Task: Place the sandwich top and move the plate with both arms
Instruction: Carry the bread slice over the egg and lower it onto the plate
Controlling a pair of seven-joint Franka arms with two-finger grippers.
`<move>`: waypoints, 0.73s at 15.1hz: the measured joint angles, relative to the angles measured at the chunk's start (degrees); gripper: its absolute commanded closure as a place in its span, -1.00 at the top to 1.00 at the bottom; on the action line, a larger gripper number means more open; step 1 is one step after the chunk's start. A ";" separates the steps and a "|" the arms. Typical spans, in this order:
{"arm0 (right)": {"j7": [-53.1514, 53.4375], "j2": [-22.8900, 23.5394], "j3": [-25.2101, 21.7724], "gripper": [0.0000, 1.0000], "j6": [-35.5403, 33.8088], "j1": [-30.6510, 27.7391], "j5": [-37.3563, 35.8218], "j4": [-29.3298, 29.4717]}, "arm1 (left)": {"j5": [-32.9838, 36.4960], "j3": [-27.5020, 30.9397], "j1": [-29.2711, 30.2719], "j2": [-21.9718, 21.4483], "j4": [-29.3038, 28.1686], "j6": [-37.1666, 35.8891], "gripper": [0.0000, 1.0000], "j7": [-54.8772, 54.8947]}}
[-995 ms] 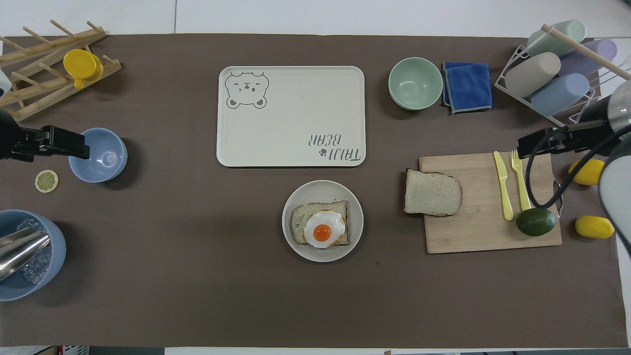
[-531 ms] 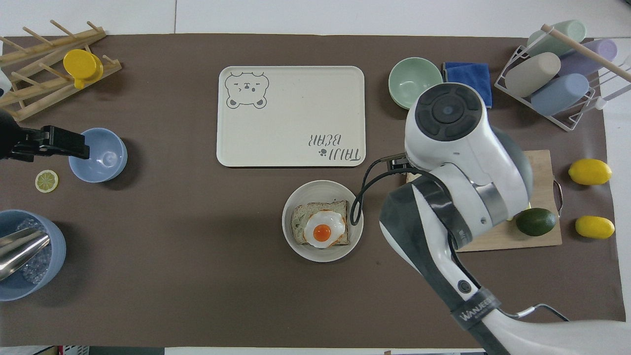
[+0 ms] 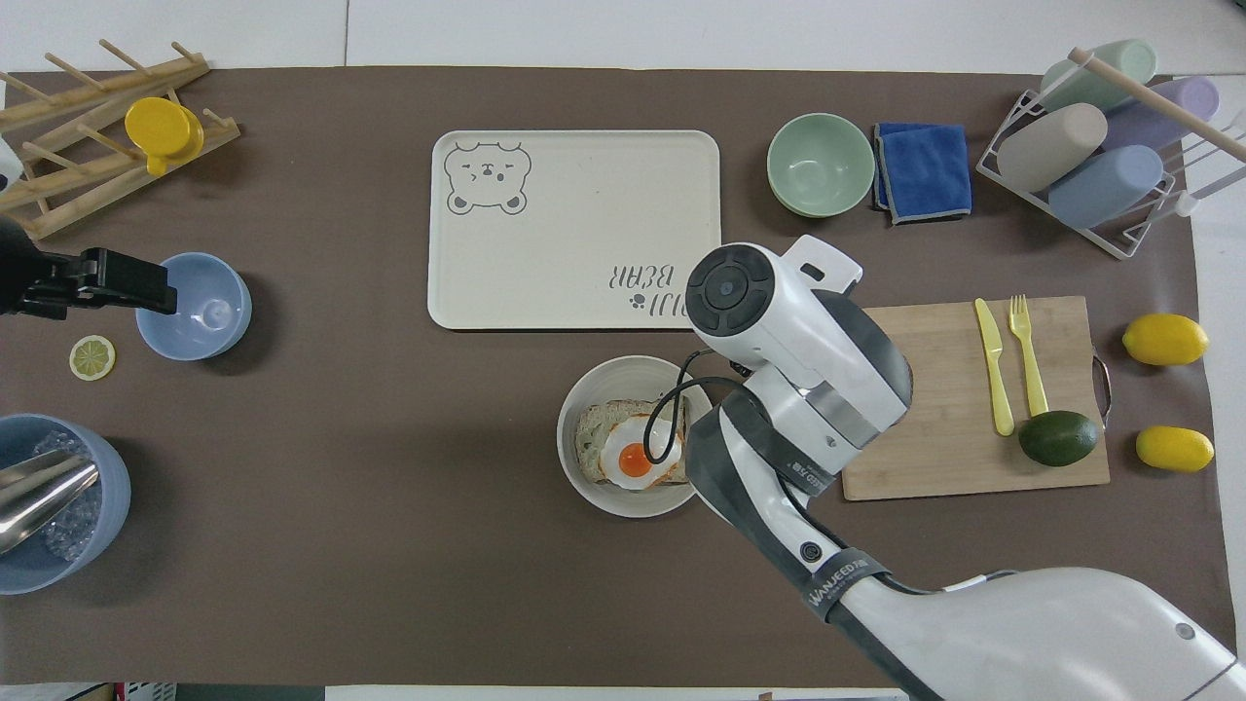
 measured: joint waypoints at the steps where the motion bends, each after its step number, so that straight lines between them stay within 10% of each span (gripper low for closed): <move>1: 0.00 -0.02 -0.01 1.00 0.07 -0.53 0.00 -0.18 | 0.00 0.00 0.00 0.00 0.00 0.00 1.00 0.00; 11: 1.66 -0.43 0.01 0.93 4.64 -1.69 0.00 -3.23 | 0.00 0.00 0.00 0.00 -0.01 0.00 1.00 0.00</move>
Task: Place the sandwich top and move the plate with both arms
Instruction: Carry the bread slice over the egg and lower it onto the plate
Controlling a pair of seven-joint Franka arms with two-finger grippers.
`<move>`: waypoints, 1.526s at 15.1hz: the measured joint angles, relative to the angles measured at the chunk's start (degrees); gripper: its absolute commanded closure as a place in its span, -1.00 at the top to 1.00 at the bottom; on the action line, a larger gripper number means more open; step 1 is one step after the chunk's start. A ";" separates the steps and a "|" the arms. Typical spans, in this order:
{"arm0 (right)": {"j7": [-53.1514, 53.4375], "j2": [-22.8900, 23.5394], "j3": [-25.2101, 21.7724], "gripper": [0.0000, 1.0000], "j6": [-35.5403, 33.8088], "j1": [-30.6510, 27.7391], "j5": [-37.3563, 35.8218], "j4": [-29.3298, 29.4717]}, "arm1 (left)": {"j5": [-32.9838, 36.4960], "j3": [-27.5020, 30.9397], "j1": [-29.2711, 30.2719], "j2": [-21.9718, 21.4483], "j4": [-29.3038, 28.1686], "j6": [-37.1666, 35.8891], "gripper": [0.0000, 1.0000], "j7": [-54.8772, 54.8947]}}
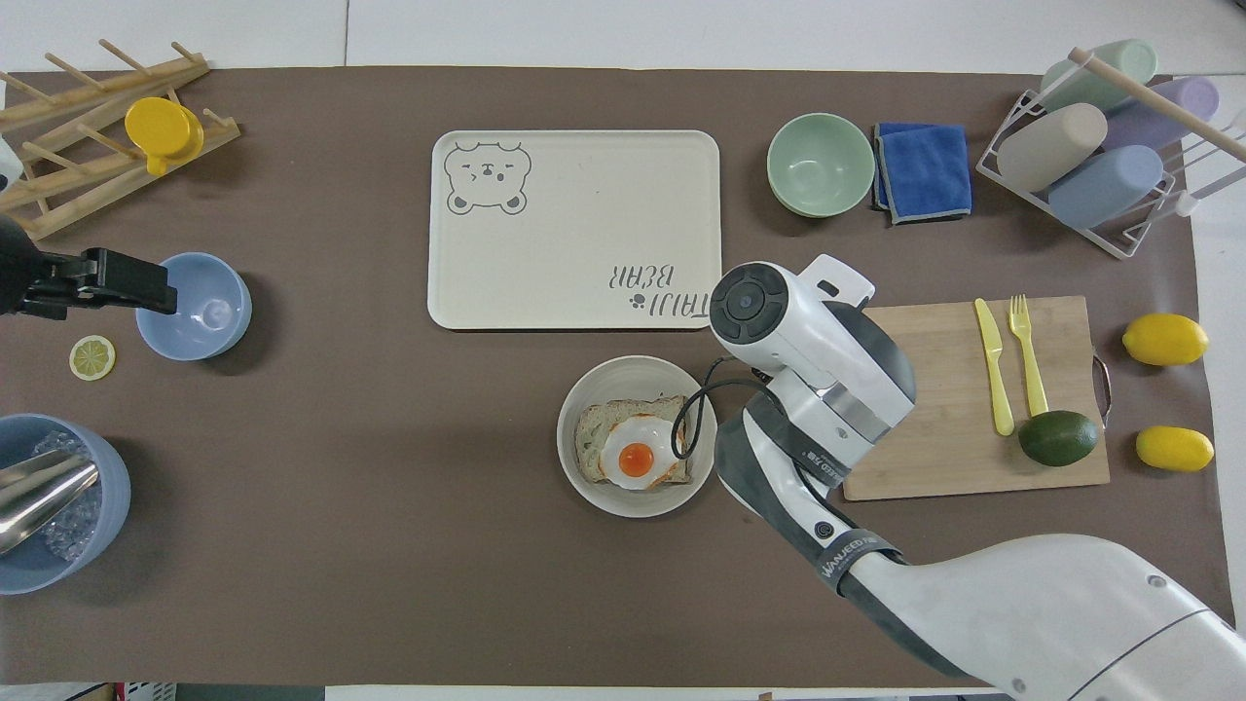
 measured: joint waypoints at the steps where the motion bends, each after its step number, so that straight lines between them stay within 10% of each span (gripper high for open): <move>1: -0.14 -0.02 0.00 0.90 -0.28 -0.33 0.00 -0.11 | 0.00 0.00 0.00 0.00 -0.01 0.00 1.00 0.00; 4: -0.25 -0.05 0.01 0.89 -0.47 -0.69 0.00 -0.77 | 0.00 0.00 0.00 0.00 -0.01 0.00 1.00 0.00; 6: -0.25 -0.05 0.10 0.16 -0.32 -0.56 0.00 -1.45 | 0.00 0.00 0.00 0.00 -0.01 0.00 1.00 0.00; 8: -0.25 -0.06 0.33 -0.99 -0.69 -0.37 0.00 -1.67 | 0.00 0.00 0.00 0.00 -0.01 0.00 1.00 0.00; 23: 5.34 5.22 14.46 -1.00 -15.81 8.96 1.60 18.24 | 0.00 0.28 0.69 -0.05 -0.16 0.32 1.00 -0.27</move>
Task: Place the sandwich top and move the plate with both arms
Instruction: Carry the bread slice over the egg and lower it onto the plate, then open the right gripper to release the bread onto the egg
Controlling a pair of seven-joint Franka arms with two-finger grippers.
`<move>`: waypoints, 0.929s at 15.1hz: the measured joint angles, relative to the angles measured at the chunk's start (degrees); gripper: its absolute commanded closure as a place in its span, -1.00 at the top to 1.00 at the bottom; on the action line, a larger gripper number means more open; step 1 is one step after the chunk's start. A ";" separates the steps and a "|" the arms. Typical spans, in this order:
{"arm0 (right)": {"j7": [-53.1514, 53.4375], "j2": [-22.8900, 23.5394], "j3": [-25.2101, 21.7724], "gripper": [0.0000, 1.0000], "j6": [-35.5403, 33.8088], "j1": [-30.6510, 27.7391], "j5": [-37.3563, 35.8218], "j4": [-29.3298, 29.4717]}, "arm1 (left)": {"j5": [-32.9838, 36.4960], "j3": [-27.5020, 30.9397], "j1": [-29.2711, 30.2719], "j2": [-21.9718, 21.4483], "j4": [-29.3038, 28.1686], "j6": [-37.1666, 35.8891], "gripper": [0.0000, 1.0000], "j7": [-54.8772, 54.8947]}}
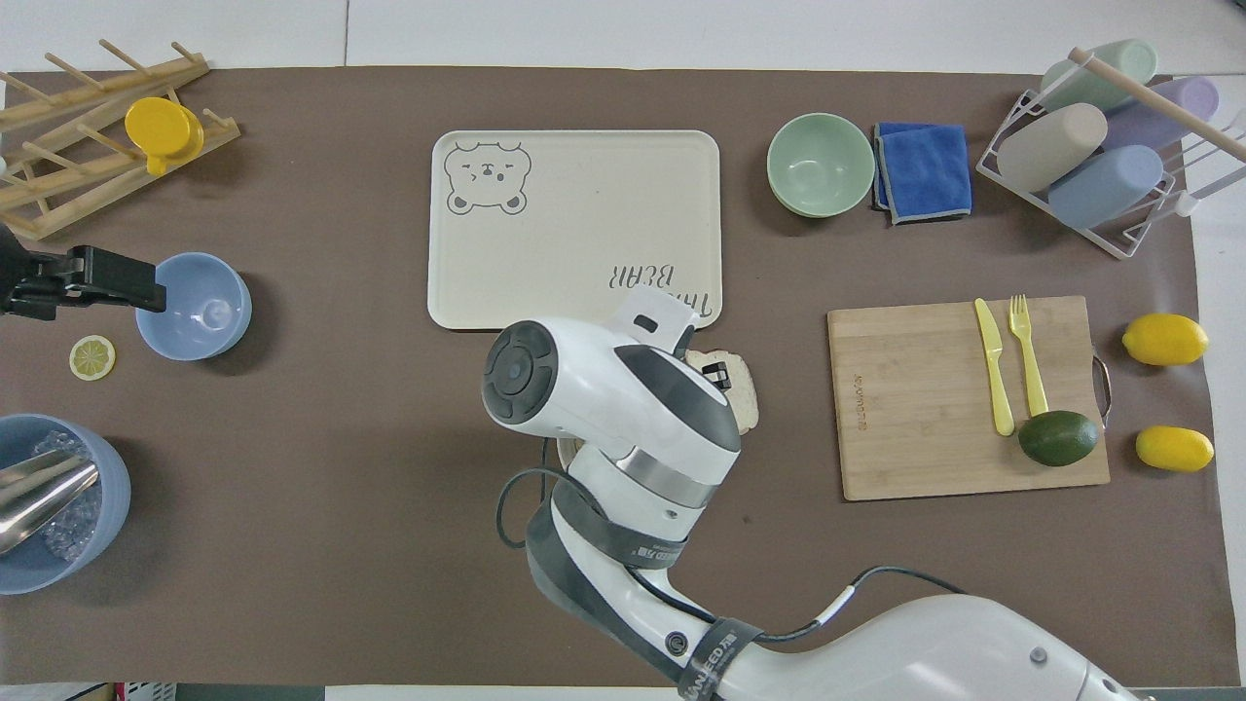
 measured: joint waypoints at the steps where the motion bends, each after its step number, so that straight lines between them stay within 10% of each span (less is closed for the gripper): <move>1: 2.31 0.25 0.01 -1.00 1.16 1.33 0.97 0.12 | 0.00 0.00 0.00 0.00 0.00 0.02 1.00 0.00; 7: 10.27 0.97 0.08 -1.00 4.85 3.18 6.62 -0.05 | 0.00 0.00 0.00 0.00 0.00 0.18 1.00 -0.02; 9: 10.44 1.03 0.62 0.99 4.89 3.24 6.69 -0.18 | 0.00 -0.03 -0.01 0.00 0.00 0.19 1.00 -0.03; 14: 11.71 0.80 0.83 1.00 8.20 2.95 6.69 -0.13 | 0.00 -0.50 -0.16 0.00 -0.09 0.96 1.00 -3.78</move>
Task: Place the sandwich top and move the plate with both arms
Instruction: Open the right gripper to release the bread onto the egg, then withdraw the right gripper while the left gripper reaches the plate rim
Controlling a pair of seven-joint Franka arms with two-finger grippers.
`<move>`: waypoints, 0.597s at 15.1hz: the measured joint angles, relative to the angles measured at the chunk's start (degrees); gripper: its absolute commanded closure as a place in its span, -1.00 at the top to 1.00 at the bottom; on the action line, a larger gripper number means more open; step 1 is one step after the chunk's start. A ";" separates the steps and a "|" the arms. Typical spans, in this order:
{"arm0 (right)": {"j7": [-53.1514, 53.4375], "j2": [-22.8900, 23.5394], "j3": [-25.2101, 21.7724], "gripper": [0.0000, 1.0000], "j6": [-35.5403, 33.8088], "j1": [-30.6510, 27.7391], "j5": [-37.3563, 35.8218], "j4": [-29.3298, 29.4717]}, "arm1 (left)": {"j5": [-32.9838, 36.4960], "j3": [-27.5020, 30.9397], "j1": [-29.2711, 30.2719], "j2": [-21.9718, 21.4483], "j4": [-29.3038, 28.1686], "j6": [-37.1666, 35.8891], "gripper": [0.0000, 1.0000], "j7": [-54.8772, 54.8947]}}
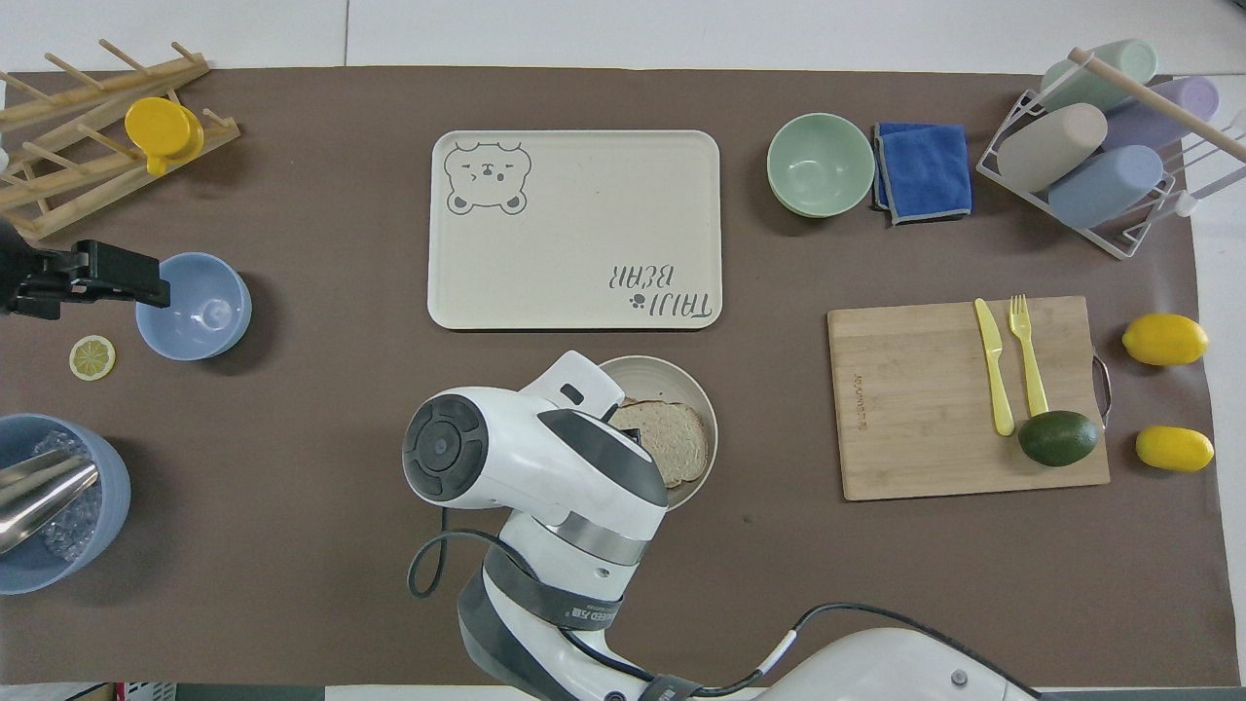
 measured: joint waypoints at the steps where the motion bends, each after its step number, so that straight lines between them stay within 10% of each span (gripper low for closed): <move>1: 0.05 -0.57 -0.22 1.00 0.49 -0.89 -0.01 0.34 | 0.00 -0.24 -0.05 0.00 -0.13 0.30 1.00 -0.63; 6: -11.42 -7.63 -2.31 1.00 -0.49 -15.84 6.88 2.23 | -0.69 -0.87 -2.82 -0.72 -3.67 1.03 1.00 -2.25; 9: -21.37 -12.60 -11.77 1.00 -3.95 -18.73 12.36 2.66 | -2.87 -1.05 -6.91 -2.16 -10.36 4.64 1.00 -5.22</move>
